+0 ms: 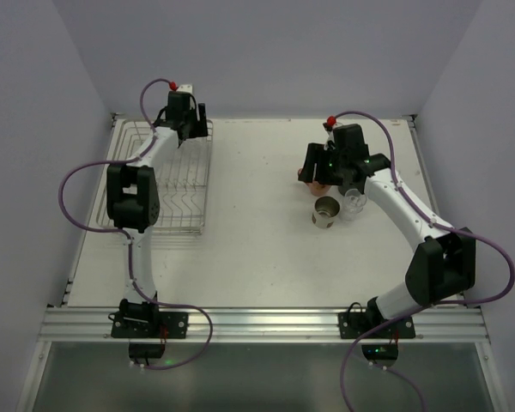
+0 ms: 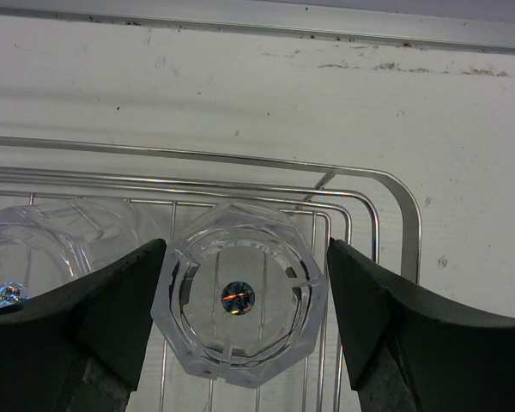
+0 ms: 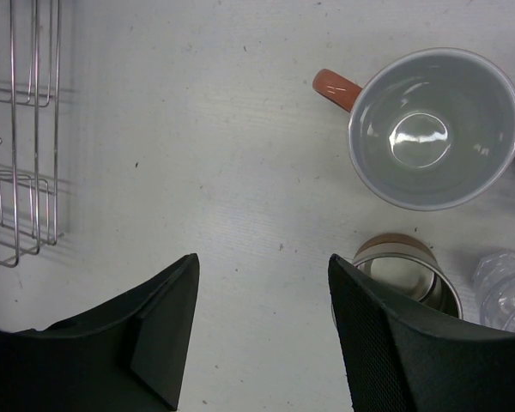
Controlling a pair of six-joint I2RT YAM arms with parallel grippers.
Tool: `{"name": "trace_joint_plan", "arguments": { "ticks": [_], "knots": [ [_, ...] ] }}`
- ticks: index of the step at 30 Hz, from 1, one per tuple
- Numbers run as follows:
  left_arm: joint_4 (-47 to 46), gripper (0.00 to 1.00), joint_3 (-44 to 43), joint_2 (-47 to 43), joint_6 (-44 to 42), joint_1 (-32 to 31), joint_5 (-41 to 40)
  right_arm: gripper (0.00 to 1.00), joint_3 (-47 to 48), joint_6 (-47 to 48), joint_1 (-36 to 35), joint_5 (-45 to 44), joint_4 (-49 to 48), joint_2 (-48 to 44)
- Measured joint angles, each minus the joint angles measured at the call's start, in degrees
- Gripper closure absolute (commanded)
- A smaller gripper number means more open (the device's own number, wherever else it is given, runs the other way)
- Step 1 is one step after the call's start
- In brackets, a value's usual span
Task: Unload the cups from the dish rack
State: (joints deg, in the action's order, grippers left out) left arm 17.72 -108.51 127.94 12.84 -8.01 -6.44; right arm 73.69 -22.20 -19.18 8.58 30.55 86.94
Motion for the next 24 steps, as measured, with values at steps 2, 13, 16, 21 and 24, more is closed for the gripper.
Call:
{"name": "trace_joint_plan", "arguments": {
  "ticks": [2, 13, 16, 21, 24],
  "knots": [
    [0.0, 0.18, 0.3, 0.0, 0.0, 0.0, 0.0, 0.36, 0.0, 0.0, 0.0, 0.0, 0.0, 0.0],
    [0.4, 0.96, 1.5, 0.0, -0.1, 0.0, 0.0, 0.36, -0.1, 0.0, 0.0, 0.0, 0.0, -0.1],
    [0.4, 1.00, 1.5, 0.0, 0.0, 0.0, 0.0, 0.36, -0.1, 0.0, 0.0, 0.0, 0.0, -0.1],
    [1.5, 1.00, 2.1, -1.3, 0.0, 0.0, -0.7, 0.36, -0.1, -0.1, 0.0, 0.0, 0.0, -0.1],
    [3.1, 1.00, 2.7, -4.1, 0.0, 0.0, -1.4, 0.36, 0.0, -0.1, 0.0, 0.0, 0.2, -0.1]
  ]
}}
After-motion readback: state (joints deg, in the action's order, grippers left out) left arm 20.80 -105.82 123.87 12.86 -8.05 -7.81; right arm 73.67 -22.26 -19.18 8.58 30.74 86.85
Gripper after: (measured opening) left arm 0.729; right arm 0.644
